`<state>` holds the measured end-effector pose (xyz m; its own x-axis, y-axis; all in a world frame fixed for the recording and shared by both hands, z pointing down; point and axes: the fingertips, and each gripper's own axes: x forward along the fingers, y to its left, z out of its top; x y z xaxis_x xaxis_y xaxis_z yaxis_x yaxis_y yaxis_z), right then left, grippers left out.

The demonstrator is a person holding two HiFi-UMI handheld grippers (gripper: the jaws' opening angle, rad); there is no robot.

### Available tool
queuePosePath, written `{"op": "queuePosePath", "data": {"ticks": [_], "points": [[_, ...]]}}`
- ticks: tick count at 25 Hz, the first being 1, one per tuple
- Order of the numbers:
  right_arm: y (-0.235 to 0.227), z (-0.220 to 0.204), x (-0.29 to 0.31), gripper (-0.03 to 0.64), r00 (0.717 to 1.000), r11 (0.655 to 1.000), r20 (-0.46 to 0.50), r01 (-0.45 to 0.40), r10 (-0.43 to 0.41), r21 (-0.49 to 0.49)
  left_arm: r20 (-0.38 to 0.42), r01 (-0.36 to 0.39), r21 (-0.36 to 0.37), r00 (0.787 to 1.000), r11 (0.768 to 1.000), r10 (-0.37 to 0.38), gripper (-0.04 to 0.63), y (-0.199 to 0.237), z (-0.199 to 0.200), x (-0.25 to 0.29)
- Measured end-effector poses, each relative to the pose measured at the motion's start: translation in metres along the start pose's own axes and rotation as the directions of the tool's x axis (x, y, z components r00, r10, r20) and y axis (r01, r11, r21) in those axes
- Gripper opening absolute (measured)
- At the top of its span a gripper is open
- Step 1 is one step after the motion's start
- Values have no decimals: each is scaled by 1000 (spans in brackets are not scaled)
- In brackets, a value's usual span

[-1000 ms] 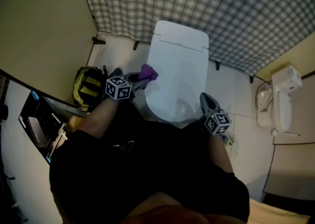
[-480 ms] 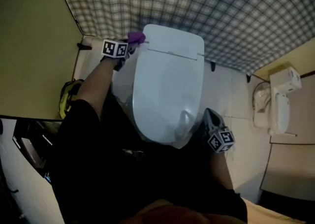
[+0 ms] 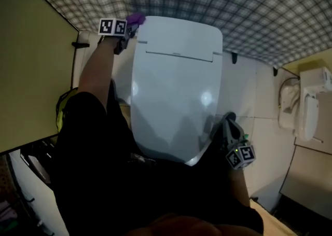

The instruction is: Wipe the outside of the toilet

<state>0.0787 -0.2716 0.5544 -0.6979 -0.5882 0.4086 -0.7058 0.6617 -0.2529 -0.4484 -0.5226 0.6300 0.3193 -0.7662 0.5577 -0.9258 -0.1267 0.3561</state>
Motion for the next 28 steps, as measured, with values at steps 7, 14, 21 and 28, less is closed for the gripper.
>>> {"op": "queuePosePath", "data": {"ticks": [7,14,21,28], "points": [[4,-7,-3,3,1000,1000,9,-13,13,14,-11,69,-42,998,997,-70,112,-15,-25,-5],[15,8,-43,3,997,1000,75,-8,9,-20,-59,91,44,994,995,-89,109,-57,-81,-45],[60,20,-79,3,992,998,124,-4,13,-70,-40,124,20,992,992,-123,112,-94,-139,-99],[108,36,-112,3,983,987,171,-35,62,-154,-57,103,87,994,991,-98,112,-139,-214,-160]]}}
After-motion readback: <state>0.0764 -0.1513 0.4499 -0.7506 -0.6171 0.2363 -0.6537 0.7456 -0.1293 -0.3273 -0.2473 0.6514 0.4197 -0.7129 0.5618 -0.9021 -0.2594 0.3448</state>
